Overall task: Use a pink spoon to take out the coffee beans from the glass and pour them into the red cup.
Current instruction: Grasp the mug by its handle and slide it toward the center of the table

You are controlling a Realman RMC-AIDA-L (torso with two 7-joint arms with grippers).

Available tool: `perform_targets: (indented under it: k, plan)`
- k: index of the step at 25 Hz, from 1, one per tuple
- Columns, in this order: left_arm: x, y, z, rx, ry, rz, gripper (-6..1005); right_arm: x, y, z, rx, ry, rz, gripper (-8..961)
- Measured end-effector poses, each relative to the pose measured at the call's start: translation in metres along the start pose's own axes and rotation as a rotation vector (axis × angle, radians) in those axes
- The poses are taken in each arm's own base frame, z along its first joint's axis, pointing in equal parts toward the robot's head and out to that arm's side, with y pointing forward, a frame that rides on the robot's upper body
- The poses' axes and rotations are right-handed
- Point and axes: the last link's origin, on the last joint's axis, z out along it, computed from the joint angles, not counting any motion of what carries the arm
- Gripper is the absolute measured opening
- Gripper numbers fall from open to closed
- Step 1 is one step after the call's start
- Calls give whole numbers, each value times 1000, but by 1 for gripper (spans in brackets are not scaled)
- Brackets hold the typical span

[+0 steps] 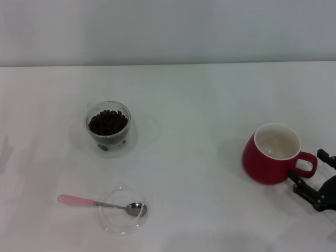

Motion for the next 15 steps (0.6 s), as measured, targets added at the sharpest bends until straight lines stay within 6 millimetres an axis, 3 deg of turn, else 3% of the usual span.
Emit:
perform_targets:
  k: [15]
  plan:
    - [-1, 0, 1, -4, -6, 3, 878, 2, -11, -1, 73, 14, 18, 835]
